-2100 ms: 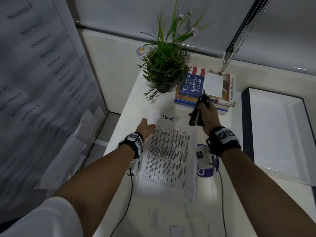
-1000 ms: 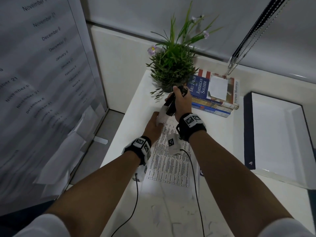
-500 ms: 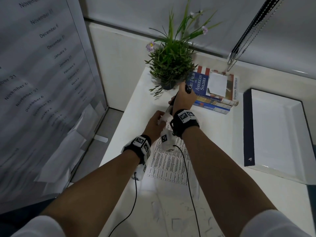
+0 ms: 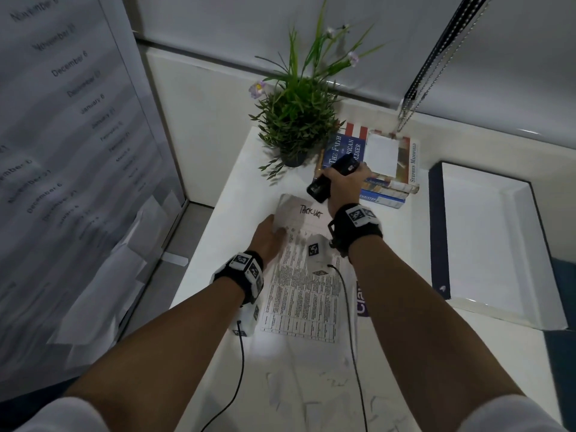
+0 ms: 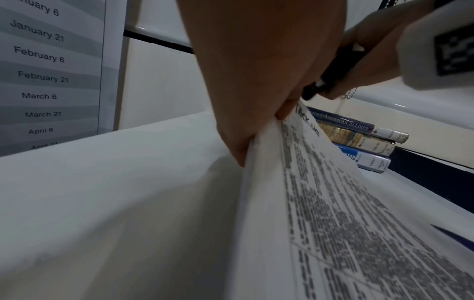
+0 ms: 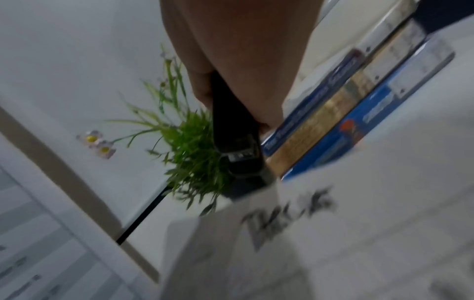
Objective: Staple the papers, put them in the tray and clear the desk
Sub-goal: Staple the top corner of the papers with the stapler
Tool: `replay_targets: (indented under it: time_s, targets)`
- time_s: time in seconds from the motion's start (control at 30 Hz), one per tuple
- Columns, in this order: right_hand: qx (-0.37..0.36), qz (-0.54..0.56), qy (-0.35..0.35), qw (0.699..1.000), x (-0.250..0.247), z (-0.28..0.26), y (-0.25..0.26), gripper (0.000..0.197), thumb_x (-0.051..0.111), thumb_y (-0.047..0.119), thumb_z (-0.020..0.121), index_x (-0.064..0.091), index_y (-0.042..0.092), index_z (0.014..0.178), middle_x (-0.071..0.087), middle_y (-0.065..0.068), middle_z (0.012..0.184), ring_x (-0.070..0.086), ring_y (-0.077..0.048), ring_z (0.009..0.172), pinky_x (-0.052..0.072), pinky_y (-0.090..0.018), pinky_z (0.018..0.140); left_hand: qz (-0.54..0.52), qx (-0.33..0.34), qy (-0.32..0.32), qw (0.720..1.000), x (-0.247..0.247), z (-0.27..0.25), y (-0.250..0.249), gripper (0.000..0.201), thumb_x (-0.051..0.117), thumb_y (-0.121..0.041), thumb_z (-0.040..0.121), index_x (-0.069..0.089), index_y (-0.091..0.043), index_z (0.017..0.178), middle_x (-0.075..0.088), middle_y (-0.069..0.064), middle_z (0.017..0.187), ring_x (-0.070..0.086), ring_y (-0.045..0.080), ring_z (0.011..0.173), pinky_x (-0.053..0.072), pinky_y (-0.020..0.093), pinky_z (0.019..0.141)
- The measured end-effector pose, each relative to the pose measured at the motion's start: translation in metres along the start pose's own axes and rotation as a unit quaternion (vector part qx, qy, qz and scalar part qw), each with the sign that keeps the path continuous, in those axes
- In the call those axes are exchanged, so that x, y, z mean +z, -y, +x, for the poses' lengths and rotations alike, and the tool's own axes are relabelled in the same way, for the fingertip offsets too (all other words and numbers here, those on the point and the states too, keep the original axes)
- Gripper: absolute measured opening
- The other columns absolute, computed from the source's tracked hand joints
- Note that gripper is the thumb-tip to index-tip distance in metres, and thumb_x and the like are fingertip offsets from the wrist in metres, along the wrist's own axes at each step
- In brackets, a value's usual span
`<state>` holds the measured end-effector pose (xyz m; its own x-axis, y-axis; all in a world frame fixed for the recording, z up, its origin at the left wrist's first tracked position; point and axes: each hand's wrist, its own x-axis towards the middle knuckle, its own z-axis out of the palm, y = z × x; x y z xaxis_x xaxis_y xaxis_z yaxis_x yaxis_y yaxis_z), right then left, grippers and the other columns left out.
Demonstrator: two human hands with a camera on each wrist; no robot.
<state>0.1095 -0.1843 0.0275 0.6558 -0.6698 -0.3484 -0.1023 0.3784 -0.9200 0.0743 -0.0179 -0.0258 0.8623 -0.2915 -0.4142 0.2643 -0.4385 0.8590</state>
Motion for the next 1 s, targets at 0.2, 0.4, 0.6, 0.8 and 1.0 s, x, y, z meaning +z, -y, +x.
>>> replay_targets:
  time_s: [0.2, 0.4, 0.6, 0.8, 1.0]
  targets:
    - [0.035, -0.451, 0.065, 0.889, -0.088, 0.038, 0.008, 0.057, 0.065, 0.003, 0.080, 0.030, 0.002, 0.125, 0.052, -0.017, 0.110, 0.055, -0.031, 0.108, 0.046, -0.044, 0.089, -0.023, -0.030, -0.060, 0.997, 0.010, 0.006, 0.007, 0.028, 0.042, -0.009, 0.094, 0.050, 0.007, 0.116, 0.056, 0.015, 0.098, 0.052, 0.020, 0.088, 0.041, 0.028, 0.072]
    - [0.078, -0.609, -0.026, 0.789, -0.162, 0.052, -0.003, 0.040, 0.046, 0.023, 0.095, 0.042, -0.001, 0.127, 0.050, -0.026, 0.132, 0.051, -0.041, 0.118, 0.044, -0.043, 0.093, -0.009, -0.017, -0.079, 0.997, 0.021, 0.017, 0.018, 0.007, 0.041, -0.010, 0.095, 0.045, -0.005, 0.099, 0.047, 0.004, 0.077, 0.044, 0.019, 0.076, 0.036, 0.025, 0.058]
    - [0.027, -0.716, -0.006, 0.698, -0.187, 0.063, -0.012, 0.036, 0.028, 0.009, 0.097, 0.051, 0.000, 0.124, 0.048, -0.020, 0.132, 0.043, -0.038, 0.124, 0.038, -0.047, 0.103, 0.010, -0.042, -0.061, 0.997, 0.019, 0.014, 0.025, 0.044, 0.049, -0.024, 0.096, 0.035, -0.009, 0.135, 0.047, 0.009, 0.104, 0.047, 0.020, 0.096, 0.037, 0.030, 0.083]
    - [0.043, -0.700, -0.046, 0.711, -0.194, 0.060, -0.016, 0.039, 0.038, 0.017, 0.096, 0.044, -0.001, 0.129, 0.044, -0.024, 0.136, 0.038, -0.042, 0.127, 0.033, -0.049, 0.106, 0.025, -0.081, -0.057, 0.995, 0.012, 0.010, 0.033, 0.038, 0.064, -0.005, 0.083, 0.050, -0.003, 0.118, 0.063, 0.011, 0.102, 0.059, 0.027, 0.092, 0.048, 0.027, 0.072]
    - [-0.167, -0.604, 0.055, 0.778, -0.173, 0.012, -0.026, 0.076, 0.063, 0.041, 0.079, 0.029, 0.013, 0.141, 0.036, -0.014, 0.140, 0.038, -0.031, 0.129, 0.037, -0.046, 0.107, -0.076, -0.042, -0.009, 0.996, 0.003, -0.004, 0.016, 0.037, 0.057, 0.005, 0.087, 0.052, -0.014, 0.117, 0.063, 0.008, 0.116, 0.059, 0.024, 0.103, 0.046, 0.032, 0.088]
